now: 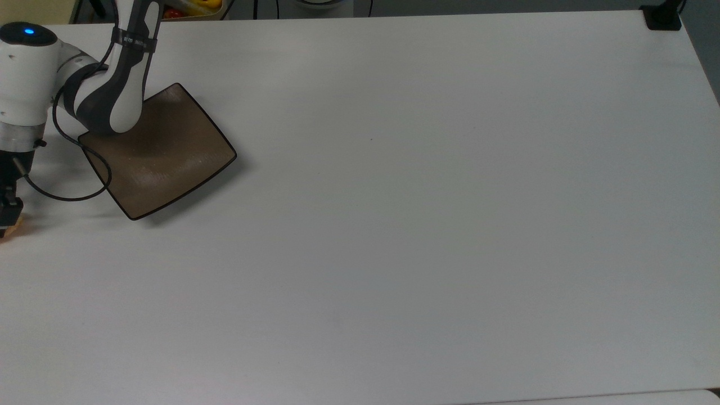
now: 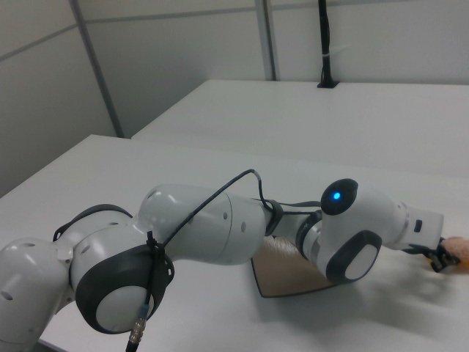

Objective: Bread is placed on a ceramic plate
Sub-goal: 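Close the gripper on the bread roll and lift it, then carry the bread roll over the brown plate and lower it onto it, then open the gripper and raise it away from the plate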

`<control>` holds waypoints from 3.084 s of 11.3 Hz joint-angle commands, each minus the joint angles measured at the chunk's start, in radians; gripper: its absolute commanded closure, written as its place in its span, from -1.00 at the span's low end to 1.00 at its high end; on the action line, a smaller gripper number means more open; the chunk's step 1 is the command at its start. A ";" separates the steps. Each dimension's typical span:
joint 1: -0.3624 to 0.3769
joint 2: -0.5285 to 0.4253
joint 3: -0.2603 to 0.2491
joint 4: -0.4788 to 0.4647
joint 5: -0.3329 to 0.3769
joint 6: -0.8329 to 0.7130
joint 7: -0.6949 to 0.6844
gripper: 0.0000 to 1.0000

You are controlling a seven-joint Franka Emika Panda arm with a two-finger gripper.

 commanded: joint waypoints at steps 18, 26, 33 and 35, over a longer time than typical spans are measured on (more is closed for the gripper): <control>0.120 -0.739 0.145 -0.647 0.004 -0.470 -0.177 -0.02; 0.158 -0.662 0.145 -0.666 -0.013 -0.485 -0.192 -1.00; 0.158 -0.765 0.145 -0.488 -0.015 -0.883 -0.218 -1.00; 0.186 -0.843 0.145 -0.479 -0.015 -1.005 -0.269 -1.00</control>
